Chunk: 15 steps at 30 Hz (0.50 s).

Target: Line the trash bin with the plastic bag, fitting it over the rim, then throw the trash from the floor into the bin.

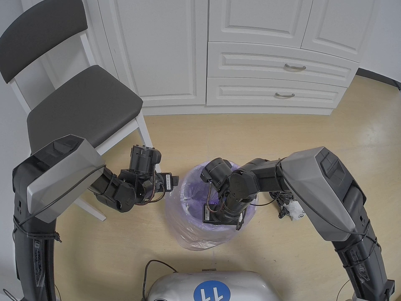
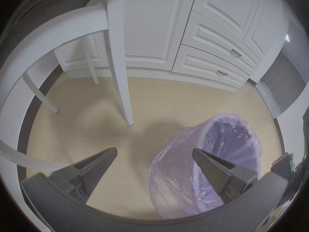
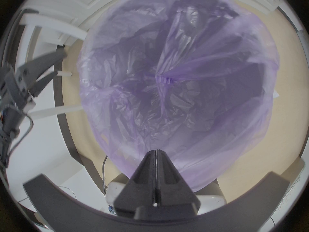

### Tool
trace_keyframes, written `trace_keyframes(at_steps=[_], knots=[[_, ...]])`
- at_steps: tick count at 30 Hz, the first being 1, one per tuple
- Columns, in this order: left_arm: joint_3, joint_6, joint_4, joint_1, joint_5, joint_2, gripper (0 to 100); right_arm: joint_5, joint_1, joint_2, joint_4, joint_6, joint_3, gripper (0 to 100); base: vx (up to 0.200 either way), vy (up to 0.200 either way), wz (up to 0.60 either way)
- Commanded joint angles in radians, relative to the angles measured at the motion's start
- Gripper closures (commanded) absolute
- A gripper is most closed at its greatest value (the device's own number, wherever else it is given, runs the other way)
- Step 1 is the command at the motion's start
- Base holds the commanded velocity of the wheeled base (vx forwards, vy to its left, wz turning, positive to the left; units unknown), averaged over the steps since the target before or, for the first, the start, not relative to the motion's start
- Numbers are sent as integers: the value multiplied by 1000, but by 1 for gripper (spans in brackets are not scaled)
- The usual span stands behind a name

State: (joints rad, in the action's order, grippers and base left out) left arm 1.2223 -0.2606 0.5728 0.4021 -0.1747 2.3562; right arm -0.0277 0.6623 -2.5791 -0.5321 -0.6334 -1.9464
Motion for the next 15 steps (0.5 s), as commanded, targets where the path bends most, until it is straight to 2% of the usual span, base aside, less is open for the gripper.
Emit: trace_keyframes(at_steps=[1, 8, 15], knots=[[-3, -2, -1, 0, 0, -2, 0, 5, 19, 20, 8, 1, 29, 100, 0, 0, 0], [-1, -2, 1, 3, 0, 2, 0, 20, 14, 51, 27, 1, 41, 100, 0, 0, 0], [-1, -2, 1, 3, 0, 2, 0, 117, 13, 60, 50, 1, 50, 100, 0, 0, 0]])
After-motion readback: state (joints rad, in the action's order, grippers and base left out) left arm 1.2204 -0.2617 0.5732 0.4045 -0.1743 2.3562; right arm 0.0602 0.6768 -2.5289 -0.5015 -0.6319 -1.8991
